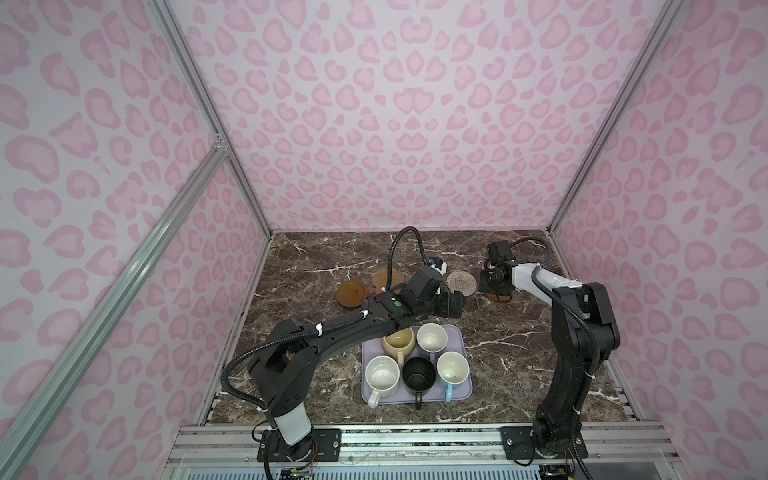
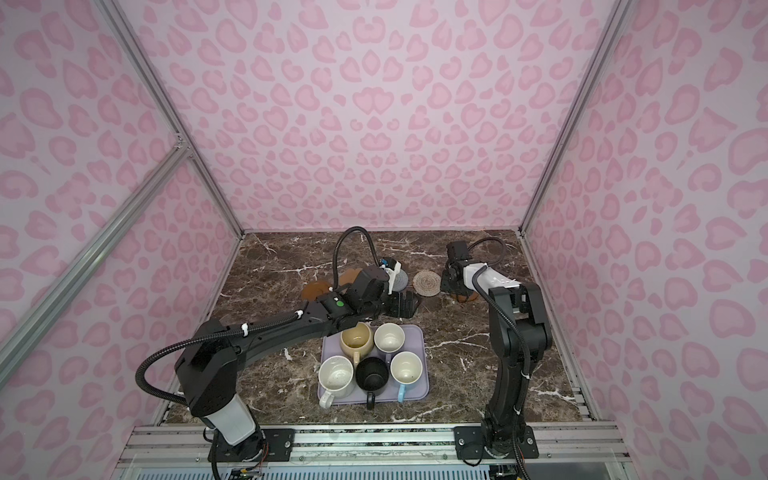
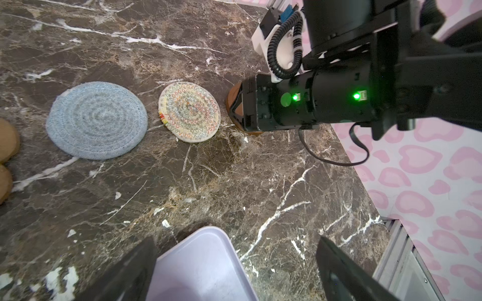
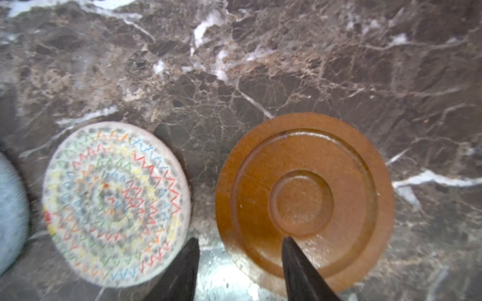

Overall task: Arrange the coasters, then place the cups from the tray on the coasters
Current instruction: 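Raise both grippers and bring them over the mug tray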

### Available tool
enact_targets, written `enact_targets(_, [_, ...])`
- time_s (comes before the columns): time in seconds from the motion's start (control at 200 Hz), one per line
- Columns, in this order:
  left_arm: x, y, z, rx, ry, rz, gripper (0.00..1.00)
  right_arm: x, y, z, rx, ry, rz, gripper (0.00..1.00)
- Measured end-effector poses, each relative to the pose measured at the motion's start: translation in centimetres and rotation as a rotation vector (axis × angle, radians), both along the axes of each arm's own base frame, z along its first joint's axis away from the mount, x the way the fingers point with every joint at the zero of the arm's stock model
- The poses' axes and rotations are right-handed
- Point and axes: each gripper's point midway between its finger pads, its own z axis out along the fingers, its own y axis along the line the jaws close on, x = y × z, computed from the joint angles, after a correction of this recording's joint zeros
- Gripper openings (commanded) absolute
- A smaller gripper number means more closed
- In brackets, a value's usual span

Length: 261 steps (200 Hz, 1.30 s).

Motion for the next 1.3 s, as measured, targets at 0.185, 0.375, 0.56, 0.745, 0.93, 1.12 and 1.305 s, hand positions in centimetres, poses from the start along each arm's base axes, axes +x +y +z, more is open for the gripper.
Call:
enact_targets(0.185, [-0.6, 1.6, 1.1, -0.017, -0.023, 0.032, 0.97, -2.0, 1.6, 3.9, -0.004, -0.080, 0.043, 1.00])
enact_targets(0.375, [-1.6, 4.9, 3.8, -0.052, -0.089, 0.095, 0.97, -5.1, 4.8, 8.6, -0.021, -0.198, 0.148, 1.00])
enact_targets(0.56, [-2.8, 8.9, 6.5, -0.094, -0.165, 0.177, 0.97, -9.4, 9.9, 12.2, -0.023, -0.331, 0.363, 0.99])
enact_targets(0.745, [-2.4, 12.7, 6.6, -0.119, -0.160, 0.311, 0.97, -12.2, 12.2, 13.9, -0.015, -0.465, 0.503, 1.00])
enact_targets(0.93, [-1.5, 15.2, 5.8, -0.089, -0.072, 0.384, 0.97, -13.6, 12.6, 14.2, 0.016, -0.555, 0.579, 1.00])
enact_targets(1.12, [-3.6, 14.1, 3.8, -0.012, 0.088, 0.286, 0.89, -15.1, 14.5, 16.7, 0.125, -0.637, 0.681, 0.99])
enact_targets(1.305, [-6.8, 13.8, -0.3, 0.145, 0.296, 0.198, 0.82, -16.6, 16.3, 16.9, 0.194, -0.639, 0.760, 0.99])
